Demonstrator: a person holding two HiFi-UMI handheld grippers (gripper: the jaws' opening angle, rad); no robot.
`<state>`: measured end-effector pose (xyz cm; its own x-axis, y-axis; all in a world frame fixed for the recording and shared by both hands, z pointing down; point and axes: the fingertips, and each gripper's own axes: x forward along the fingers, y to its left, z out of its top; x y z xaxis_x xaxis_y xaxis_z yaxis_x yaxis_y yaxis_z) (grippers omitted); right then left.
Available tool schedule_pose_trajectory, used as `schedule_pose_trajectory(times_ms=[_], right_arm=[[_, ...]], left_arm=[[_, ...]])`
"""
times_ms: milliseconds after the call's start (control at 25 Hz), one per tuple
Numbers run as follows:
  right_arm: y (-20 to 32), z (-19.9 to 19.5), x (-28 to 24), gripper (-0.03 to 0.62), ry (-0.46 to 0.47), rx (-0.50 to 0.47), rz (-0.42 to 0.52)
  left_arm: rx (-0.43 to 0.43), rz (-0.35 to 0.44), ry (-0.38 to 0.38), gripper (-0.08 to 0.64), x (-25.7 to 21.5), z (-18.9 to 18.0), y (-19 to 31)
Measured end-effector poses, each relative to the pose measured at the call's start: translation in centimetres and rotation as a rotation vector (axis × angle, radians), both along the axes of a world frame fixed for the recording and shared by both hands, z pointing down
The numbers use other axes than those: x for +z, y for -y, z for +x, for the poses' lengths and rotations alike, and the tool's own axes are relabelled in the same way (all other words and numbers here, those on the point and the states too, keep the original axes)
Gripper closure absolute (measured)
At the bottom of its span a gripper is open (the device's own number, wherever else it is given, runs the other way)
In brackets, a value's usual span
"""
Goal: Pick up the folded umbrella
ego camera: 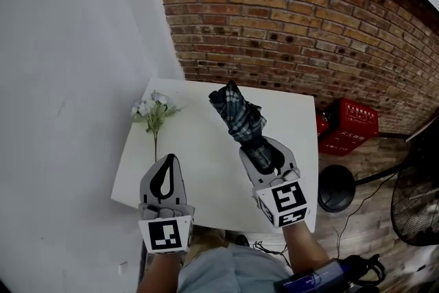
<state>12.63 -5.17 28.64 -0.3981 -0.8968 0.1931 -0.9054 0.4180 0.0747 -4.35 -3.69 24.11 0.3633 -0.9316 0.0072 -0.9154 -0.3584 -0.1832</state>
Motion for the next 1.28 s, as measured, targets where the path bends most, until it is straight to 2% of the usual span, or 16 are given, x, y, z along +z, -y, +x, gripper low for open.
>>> schedule_pose_trajectory(times_ms=[320,720,1280], right_arm=[[-3.3,1.6,-4.1,0.399,0.01,-0.002,0.098],[-5.7,3.7,-8.0,0.397,0.025,-0.004,0.196],[-6.5,3.9,-9.7,0.397,0.018,0.015,0.266]], left_arm=[[-0.019,0.078,0.006,0.553,-3.3,1.3,-2.8],[-0.035,0.14,-0.004,0.554,-7.3,3.3,-4.8],[-0.013,0.197,-0.011,0.554,-8.2,3.7,-5.4]])
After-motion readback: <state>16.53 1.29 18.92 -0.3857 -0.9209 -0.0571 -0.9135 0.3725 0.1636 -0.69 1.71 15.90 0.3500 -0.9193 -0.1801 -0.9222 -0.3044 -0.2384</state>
